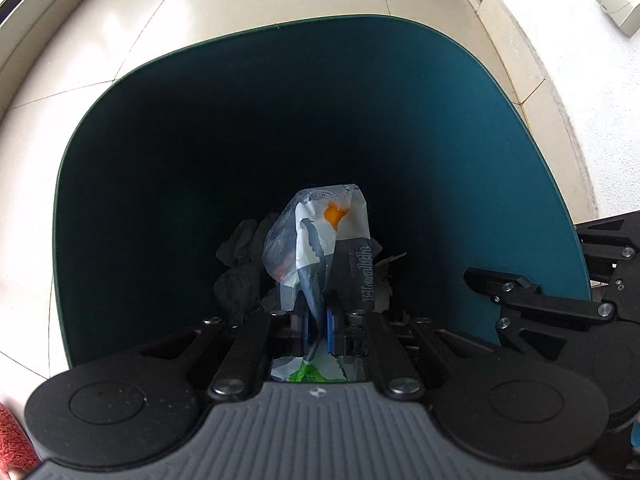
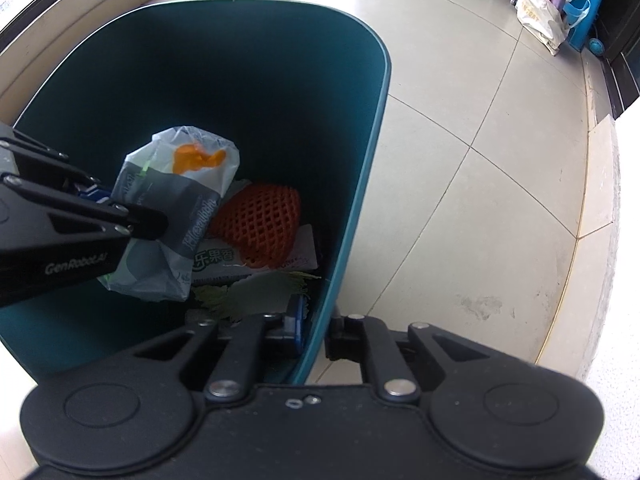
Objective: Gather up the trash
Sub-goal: 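Carry the clear plastic bag into the teal bin and open the left tool, then move the left tool back to the red plastic bag on the floor, then close the left tool on the red plastic bag and lift it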
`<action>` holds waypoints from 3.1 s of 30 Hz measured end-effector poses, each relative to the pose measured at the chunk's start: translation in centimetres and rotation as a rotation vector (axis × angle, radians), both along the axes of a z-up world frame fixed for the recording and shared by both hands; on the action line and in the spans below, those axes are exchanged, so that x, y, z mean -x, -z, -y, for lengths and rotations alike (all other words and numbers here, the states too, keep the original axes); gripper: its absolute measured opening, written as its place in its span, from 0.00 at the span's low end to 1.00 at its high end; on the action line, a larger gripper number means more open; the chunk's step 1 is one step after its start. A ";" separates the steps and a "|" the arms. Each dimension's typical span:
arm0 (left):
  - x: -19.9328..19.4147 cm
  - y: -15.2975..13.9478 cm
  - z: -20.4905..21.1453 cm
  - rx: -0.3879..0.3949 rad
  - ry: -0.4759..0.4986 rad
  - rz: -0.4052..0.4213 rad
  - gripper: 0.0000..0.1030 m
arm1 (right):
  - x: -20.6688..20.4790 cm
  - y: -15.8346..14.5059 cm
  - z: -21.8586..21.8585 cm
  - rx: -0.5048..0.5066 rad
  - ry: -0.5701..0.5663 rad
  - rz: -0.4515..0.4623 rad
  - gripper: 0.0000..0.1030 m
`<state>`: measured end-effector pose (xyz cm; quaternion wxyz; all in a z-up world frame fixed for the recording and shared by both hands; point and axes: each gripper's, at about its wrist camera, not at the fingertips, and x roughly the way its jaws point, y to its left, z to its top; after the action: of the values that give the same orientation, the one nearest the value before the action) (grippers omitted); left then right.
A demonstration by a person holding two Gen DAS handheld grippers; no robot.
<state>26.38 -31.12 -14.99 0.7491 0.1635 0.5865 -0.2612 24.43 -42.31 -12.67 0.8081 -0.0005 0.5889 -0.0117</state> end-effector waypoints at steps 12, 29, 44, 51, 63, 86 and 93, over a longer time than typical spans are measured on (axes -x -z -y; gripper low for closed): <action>1.2 -1.7 -2.4 0.072 -0.014 0.028 0.32 | 0.5 0.6 -0.8 0.007 -0.013 0.004 0.09; 5.9 -9.7 -12.4 0.127 -0.146 0.205 0.64 | 1.0 0.7 -1.6 0.018 -0.042 0.001 0.09; 5.7 -7.0 -27.2 0.063 -0.435 0.200 0.71 | 0.4 0.6 -4.2 0.004 -0.068 -0.022 0.11; 3.6 2.4 -31.2 -0.007 -0.512 0.036 0.71 | 0.2 0.9 -3.5 0.017 -0.063 -0.041 0.10; 2.7 16.0 -34.4 -0.160 -0.558 -0.170 0.71 | -0.3 0.7 -4.7 0.038 -0.082 -0.051 0.10; 3.7 16.3 -34.1 -0.199 -0.605 -0.160 0.50 | -0.2 0.2 -4.3 0.019 -0.089 -0.042 0.11; 4.9 10.3 -33.4 -0.185 -0.600 -0.106 0.50 | -0.1 0.1 -4.2 0.017 -0.085 -0.036 0.11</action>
<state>21.43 2.29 -25.31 0.7430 0.0368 0.6681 0.0175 24.56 -38.15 -12.72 0.7970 -0.0326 0.6029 0.0176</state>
